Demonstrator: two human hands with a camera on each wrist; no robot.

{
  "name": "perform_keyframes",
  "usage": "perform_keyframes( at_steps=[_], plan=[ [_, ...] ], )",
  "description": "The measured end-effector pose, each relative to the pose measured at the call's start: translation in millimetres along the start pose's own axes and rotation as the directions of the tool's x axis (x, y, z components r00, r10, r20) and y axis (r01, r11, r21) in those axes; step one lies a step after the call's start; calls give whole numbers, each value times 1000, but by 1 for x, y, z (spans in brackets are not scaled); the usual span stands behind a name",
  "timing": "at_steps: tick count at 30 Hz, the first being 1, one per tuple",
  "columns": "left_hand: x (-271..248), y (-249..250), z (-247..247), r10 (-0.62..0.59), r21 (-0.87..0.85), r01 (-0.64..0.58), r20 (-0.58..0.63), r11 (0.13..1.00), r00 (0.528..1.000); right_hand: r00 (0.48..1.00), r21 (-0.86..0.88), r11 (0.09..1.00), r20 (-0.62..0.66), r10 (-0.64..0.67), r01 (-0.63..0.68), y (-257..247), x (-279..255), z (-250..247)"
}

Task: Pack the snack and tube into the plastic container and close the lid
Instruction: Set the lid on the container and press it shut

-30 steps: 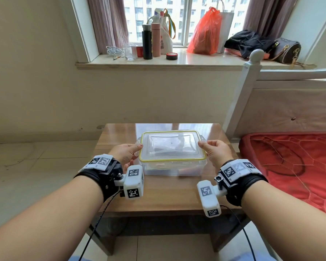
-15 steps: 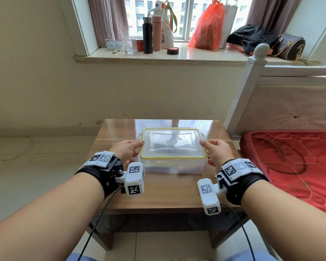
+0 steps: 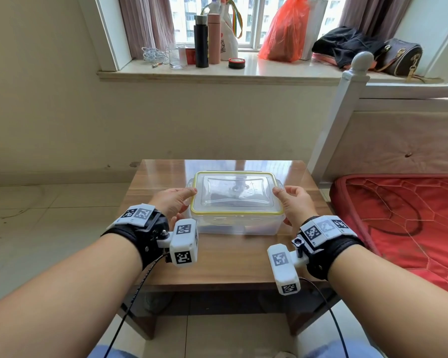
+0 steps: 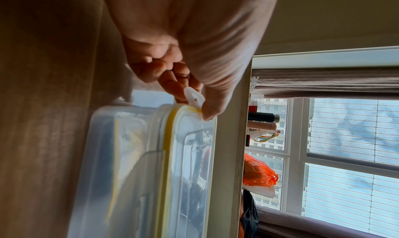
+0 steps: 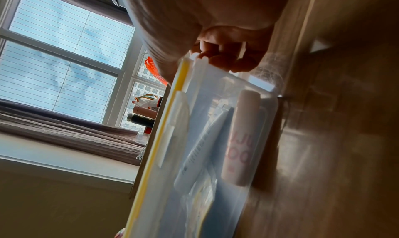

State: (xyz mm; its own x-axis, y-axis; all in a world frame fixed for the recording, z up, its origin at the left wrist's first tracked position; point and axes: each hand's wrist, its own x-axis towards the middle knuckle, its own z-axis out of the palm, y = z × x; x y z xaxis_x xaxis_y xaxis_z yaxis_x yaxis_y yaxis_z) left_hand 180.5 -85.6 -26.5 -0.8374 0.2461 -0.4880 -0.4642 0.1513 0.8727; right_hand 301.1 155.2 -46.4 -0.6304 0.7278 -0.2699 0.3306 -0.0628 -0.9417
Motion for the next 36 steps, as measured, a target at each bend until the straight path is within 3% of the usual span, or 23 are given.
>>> perform_keyframes(
  at_steps=[12, 20, 26, 36],
  plan=[
    [12, -5, -6, -64, -31, 65, 44, 997, 997, 993, -33, 998, 102, 66, -63, -1, 3, -3],
    [11, -9, -5, -42, -77, 46, 57, 996, 998, 990, -28, 998, 123, 64, -61, -1, 0, -5],
    [5, -7, 2, 36, -74, -35, 17, 997, 999, 999, -83, 996, 48, -19, 23, 5, -8, -4],
    [4, -15, 8, 207, 110, -202, -29, 973, 978, 999, -94, 995, -23, -44, 42, 9, -12, -2]
  ],
)
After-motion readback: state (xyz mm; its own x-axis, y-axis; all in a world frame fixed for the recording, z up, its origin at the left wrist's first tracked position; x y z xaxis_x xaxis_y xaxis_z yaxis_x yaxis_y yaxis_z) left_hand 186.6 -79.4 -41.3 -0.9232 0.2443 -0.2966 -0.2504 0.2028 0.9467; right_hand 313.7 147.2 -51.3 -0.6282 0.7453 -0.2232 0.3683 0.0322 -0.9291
